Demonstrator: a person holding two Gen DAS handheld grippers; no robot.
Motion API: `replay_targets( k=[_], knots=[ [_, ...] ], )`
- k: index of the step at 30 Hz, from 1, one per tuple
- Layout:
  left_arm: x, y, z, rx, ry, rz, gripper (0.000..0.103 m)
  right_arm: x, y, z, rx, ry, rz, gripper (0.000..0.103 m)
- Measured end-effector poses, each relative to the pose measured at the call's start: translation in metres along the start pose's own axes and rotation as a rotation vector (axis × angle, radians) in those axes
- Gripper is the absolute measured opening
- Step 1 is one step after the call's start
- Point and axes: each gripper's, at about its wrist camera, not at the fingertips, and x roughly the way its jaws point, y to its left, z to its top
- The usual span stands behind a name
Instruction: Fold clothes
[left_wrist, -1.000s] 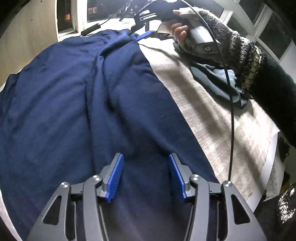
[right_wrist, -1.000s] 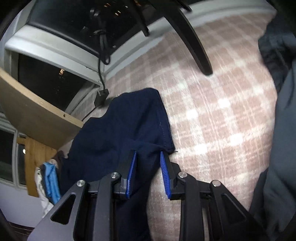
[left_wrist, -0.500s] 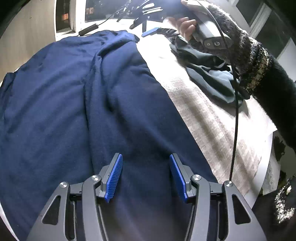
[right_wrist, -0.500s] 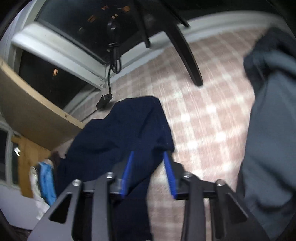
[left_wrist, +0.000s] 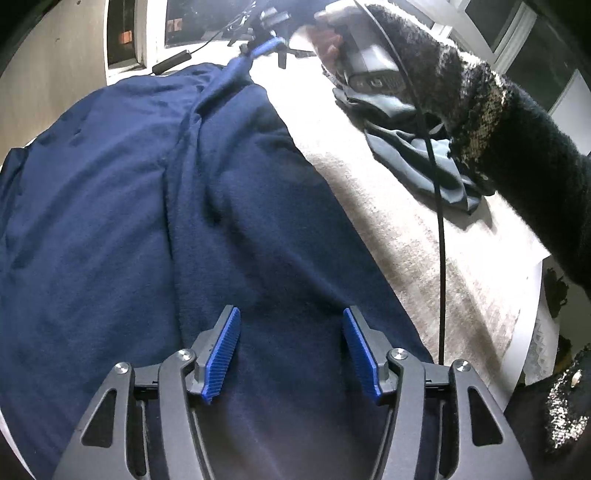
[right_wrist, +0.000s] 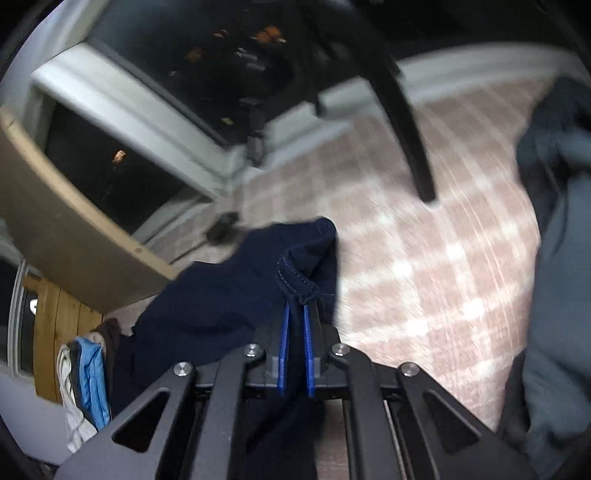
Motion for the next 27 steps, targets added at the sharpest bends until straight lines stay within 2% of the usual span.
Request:
replay_targets(
  k=[4,6,8,10,13,16,19,21,23,24,25,27],
  knots=[
    [0.0,0.0,-0.001,0.001,-0.004,0.004,0.056,0.015,0.049,0.014,-0.091,0.023,0.097,0.008],
    [-0.001,0.001,-0.001,-0.006,-0.007,0.003,0.056,0.032,0.078,0.02,-0.154,0.129,0.213,0.011],
    [-0.002,0.002,-0.001,-0.023,-0.006,-0.001,0.056,0.025,0.093,0.025,-0.228,0.129,0.176,0.016],
    [-0.006,0.007,-0.001,-0.049,-0.008,0.001,0.056,0.013,0.086,0.027,-0.288,0.077,0.1,0.033],
    [-0.017,0.014,-0.002,-0.083,-0.035,0.014,0.056,0.001,0.063,0.028,-0.365,0.014,-0.031,0.034],
    [-0.023,0.022,-0.004,-0.123,-0.041,-0.005,0.056,0.025,0.028,0.03,-0.313,0.092,-0.103,0.034],
    [-0.018,0.021,-0.007,-0.126,-0.014,0.008,0.056,0.051,0.008,0.037,-0.216,0.151,-0.038,0.035],
    [-0.015,0.015,-0.009,-0.116,-0.001,0.011,0.056,0.069,0.008,0.038,-0.204,0.173,-0.029,0.035],
    [-0.013,0.01,-0.011,-0.103,0.005,0.011,0.056,0.079,0.015,0.038,-0.224,0.16,-0.012,0.039],
    [-0.012,0.009,-0.012,-0.1,0.008,0.016,0.056,0.082,0.018,0.037,-0.241,0.152,-0.019,0.036],
    [-0.012,0.009,-0.013,-0.102,0.004,0.019,0.056,0.084,0.022,0.037,-0.266,0.144,-0.036,0.003],
    [-0.013,0.011,-0.015,-0.116,-0.004,0.019,0.056,0.081,0.025,0.039,-0.331,0.101,-0.108,0.003]
  ],
)
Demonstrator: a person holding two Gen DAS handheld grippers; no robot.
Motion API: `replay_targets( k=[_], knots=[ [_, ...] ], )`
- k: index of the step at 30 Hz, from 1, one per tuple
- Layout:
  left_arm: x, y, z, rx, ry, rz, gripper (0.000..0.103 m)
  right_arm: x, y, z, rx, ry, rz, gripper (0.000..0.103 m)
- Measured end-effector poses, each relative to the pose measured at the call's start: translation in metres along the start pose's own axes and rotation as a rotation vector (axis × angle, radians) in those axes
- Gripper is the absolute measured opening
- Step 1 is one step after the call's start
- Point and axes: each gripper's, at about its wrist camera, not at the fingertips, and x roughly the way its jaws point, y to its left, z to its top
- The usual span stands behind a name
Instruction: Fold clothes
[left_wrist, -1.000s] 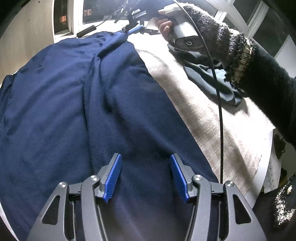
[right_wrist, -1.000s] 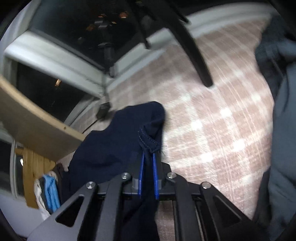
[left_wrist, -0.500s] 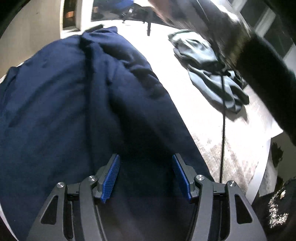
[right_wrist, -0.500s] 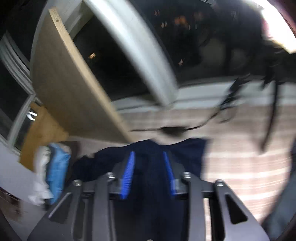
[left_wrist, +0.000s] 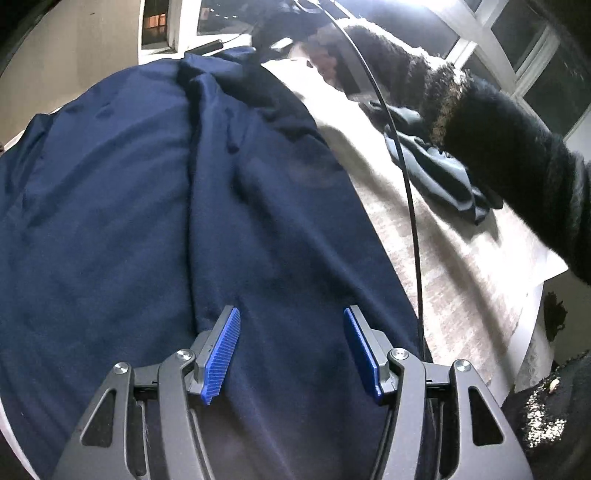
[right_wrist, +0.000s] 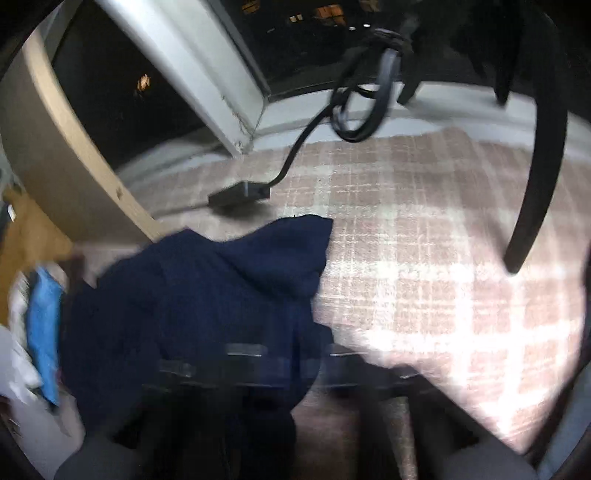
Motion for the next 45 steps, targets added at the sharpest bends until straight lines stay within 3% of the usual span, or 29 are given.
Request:
replay_targets(
  k=[2,5,7,9,11,13,16,18,20,23,25,26,30,33,35,37,39,40,41,43,45],
  knots=[
    [-0.005,0.007,-0.002,-0.039,-0.015,-0.008,0.056,-0.008,-0.007,0.005,-0.004,-0.045,-0.047,0.003],
    [-0.01,0.014,-0.002,-0.077,-0.03,-0.012,0.056,-0.004,-0.007,0.011,-0.034,0.012,-0.115,0.007],
    [-0.015,0.015,0.001,-0.08,-0.04,0.01,0.056,-0.016,-0.004,0.011,-0.057,-0.024,-0.133,0.014],
    [-0.023,0.016,0.004,-0.069,-0.059,0.032,0.056,-0.041,-0.001,0.004,-0.058,-0.099,-0.098,0.017],
    [-0.03,0.017,0.005,-0.073,-0.084,0.023,0.056,-0.059,0.009,-0.009,-0.08,-0.112,-0.003,0.017],
    [-0.032,0.021,0.004,-0.088,-0.087,0.009,0.056,-0.07,0.025,-0.029,-0.132,-0.08,0.131,0.017],
    [-0.026,0.028,0.0,-0.1,-0.067,0.019,0.056,-0.055,0.055,-0.066,-0.267,0.049,0.23,0.017],
    [-0.022,0.031,-0.004,-0.088,-0.054,0.069,0.056,-0.037,0.061,-0.078,-0.345,0.081,0.153,0.016],
    [-0.024,0.034,-0.012,-0.063,-0.023,0.167,0.054,-0.032,0.047,-0.075,-0.343,0.057,0.029,0.005],
    [-0.045,0.033,-0.022,-0.085,-0.05,0.167,0.053,-0.057,0.014,-0.059,-0.187,-0.016,0.028,0.016],
    [-0.055,0.017,-0.026,-0.074,-0.074,0.141,0.054,-0.069,-0.001,-0.052,-0.141,-0.03,0.041,0.045],
    [-0.057,0.006,-0.027,-0.067,-0.083,0.122,0.055,-0.071,-0.006,-0.049,-0.13,-0.025,0.052,0.048],
    [-0.029,-0.054,-0.031,-0.046,-0.068,-0.047,0.057,-0.05,-0.01,-0.038,-0.083,0.022,0.103,0.048],
    [0.006,-0.097,-0.039,0.079,0.0,-0.006,0.057,-0.025,-0.009,-0.037,-0.015,0.064,0.152,0.048],
    [0.014,-0.105,-0.047,0.118,-0.001,-0.005,0.062,-0.022,-0.001,-0.037,-0.077,0.045,0.048,0.044],
    [0.015,-0.111,-0.056,0.14,-0.022,-0.046,0.076,-0.022,0.011,-0.037,-0.173,0.013,-0.106,0.013],
    [0.012,-0.117,-0.062,0.158,0.0,-0.083,0.079,-0.024,0.017,-0.037,-0.233,-0.009,-0.212,0.015],
    [0.01,-0.12,-0.065,0.168,0.017,-0.095,0.075,-0.03,0.014,-0.036,-0.205,-0.006,-0.185,0.016],
    [0.004,-0.119,-0.068,0.149,0.037,-0.137,0.065,-0.036,0.01,-0.035,-0.176,-0.003,-0.158,0.016],
    [-0.016,-0.103,-0.072,0.042,0.033,-0.203,0.063,-0.053,0.004,-0.038,-0.124,0.001,-0.088,0.017],
    [-0.044,-0.081,-0.079,-0.043,-0.011,-0.187,0.063,-0.092,0.001,-0.052,-0.085,-0.004,0.036,0.02]
  ],
)
